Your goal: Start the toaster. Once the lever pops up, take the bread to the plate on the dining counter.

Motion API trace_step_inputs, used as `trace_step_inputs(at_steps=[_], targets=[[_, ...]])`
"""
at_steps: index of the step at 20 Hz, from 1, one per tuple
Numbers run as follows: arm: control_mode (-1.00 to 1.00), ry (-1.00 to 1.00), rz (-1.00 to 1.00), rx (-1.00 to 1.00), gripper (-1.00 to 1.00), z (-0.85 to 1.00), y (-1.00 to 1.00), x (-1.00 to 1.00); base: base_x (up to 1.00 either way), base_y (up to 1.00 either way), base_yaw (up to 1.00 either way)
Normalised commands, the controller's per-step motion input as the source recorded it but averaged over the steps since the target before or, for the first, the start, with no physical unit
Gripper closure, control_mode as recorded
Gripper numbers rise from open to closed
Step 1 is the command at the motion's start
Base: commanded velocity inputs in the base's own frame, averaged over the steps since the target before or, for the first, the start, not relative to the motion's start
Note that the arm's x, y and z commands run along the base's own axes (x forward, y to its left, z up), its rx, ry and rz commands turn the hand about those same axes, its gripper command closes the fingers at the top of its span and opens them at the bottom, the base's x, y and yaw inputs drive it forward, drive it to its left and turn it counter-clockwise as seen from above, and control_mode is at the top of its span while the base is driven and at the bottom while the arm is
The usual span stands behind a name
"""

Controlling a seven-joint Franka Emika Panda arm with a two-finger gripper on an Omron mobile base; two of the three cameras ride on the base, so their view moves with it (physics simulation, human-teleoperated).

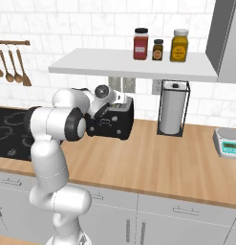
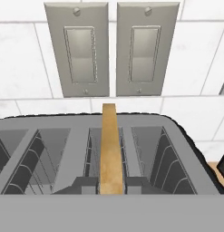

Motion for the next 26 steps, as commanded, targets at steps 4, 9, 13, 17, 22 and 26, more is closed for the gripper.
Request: trace_step_inputs(at_steps=[4, 9, 13, 17, 22, 26], targets=[[-1.00, 0.00, 0.00, 0.00, 1.00, 0.00, 0.00, 0.00, 0.00, 0.00, 0.00], [-1.00, 0.00, 0.00, 0.00, 1.00, 0.00, 0.00, 0.00, 0.00, 0.00, 0.00], [-1.00, 0.00, 0.00, 0.00, 1.00, 0.00, 0.00, 0.00, 0.00, 0.00, 0.00], [-1.00, 0.00, 0.00, 0.00, 1.00, 0.00, 0.00, 0.00, 0.00, 0.00, 0.00], [-1.00, 0.00, 0.00, 0.00, 1.00, 0.00, 0.00, 0.00, 0.00, 0.00, 0.00], [-1.00, 0.00, 0.00, 0.00, 1.00, 0.00, 0.00, 0.00, 0.00, 0.00, 0.00]])
